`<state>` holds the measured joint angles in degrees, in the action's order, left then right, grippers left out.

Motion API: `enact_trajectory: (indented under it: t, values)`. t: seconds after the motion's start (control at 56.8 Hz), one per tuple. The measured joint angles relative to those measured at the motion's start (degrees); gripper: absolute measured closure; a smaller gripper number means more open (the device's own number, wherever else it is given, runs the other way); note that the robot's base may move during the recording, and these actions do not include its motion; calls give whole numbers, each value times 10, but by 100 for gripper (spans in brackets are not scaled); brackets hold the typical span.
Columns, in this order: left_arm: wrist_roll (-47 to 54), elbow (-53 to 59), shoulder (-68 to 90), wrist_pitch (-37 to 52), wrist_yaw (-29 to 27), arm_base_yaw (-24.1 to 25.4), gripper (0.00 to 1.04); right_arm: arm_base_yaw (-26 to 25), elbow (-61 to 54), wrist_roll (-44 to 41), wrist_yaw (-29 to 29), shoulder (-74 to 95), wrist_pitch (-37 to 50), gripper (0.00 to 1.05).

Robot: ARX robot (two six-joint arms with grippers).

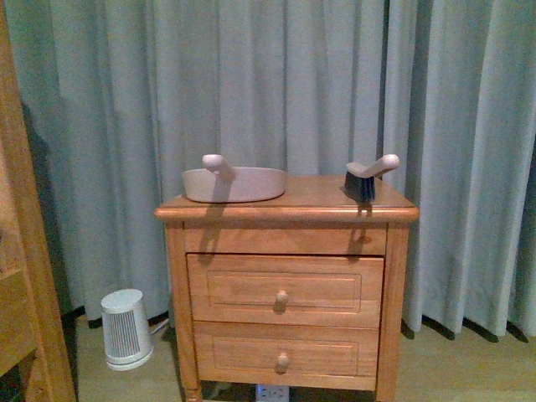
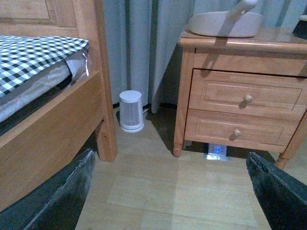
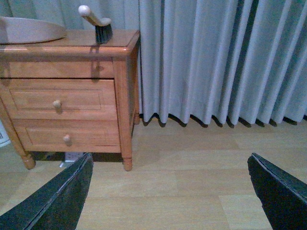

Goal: Clean up trash

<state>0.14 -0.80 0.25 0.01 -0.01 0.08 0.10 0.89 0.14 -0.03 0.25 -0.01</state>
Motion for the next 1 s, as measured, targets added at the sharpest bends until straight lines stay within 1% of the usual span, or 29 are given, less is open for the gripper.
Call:
enact_trajectory:
  t: [1.004]
  values:
    - [0, 0, 0, 0, 0, 0, 8, 0, 0, 0, 0, 0, 0, 7]
